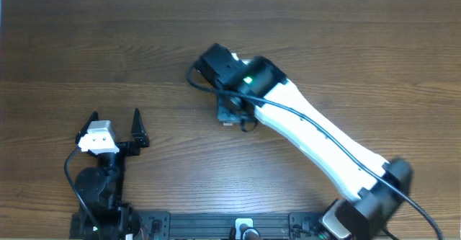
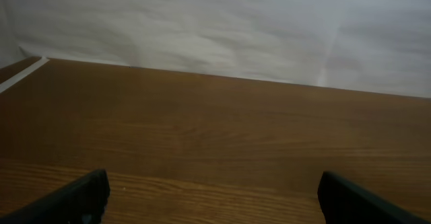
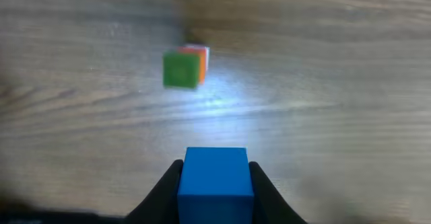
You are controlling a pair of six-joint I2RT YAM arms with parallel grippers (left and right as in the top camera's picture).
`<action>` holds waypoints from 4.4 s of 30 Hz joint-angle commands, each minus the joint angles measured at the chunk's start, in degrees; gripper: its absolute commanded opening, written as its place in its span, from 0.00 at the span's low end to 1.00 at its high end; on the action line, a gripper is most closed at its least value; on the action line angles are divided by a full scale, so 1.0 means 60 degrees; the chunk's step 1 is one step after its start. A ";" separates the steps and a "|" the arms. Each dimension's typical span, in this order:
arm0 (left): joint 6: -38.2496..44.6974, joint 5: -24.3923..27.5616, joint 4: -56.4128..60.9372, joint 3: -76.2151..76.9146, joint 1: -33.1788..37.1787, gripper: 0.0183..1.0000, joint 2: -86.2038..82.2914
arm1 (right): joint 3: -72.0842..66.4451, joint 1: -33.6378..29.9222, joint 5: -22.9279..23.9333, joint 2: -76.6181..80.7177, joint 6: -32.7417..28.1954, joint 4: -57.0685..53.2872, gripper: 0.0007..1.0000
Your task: Stack Cubes
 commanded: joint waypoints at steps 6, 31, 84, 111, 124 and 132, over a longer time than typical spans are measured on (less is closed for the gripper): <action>0.0106 0.0127 -0.0033 -0.0040 0.0051 1.00 -0.0066 | 0.1260 0.0066 -0.0266 0.1887 0.0299 -0.0189 0.09; 0.0106 0.0127 -0.0033 -0.0040 0.0051 1.00 -0.0066 | 0.1249 -0.0317 -0.0441 0.2743 0.0408 0.0397 0.09; 0.0106 0.0127 -0.0033 -0.0040 0.0051 1.00 -0.0066 | 0.0590 -0.0229 -0.0437 0.2772 0.0375 0.0933 0.12; 0.0102 0.0127 -0.0029 -0.0040 0.0051 1.00 -0.0066 | 0.0590 -0.0197 -0.0514 0.3056 0.0372 0.1064 0.68; 0.0106 0.0127 -0.0033 -0.0040 0.0051 1.00 -0.0066 | 0.0597 -0.0193 -0.0470 0.2954 0.0000 0.1093 0.99; 0.0102 0.0127 -0.0033 -0.0040 0.0051 1.00 -0.0066 | 0.0834 -0.0539 0.0237 0.2135 -0.1220 0.1337 0.99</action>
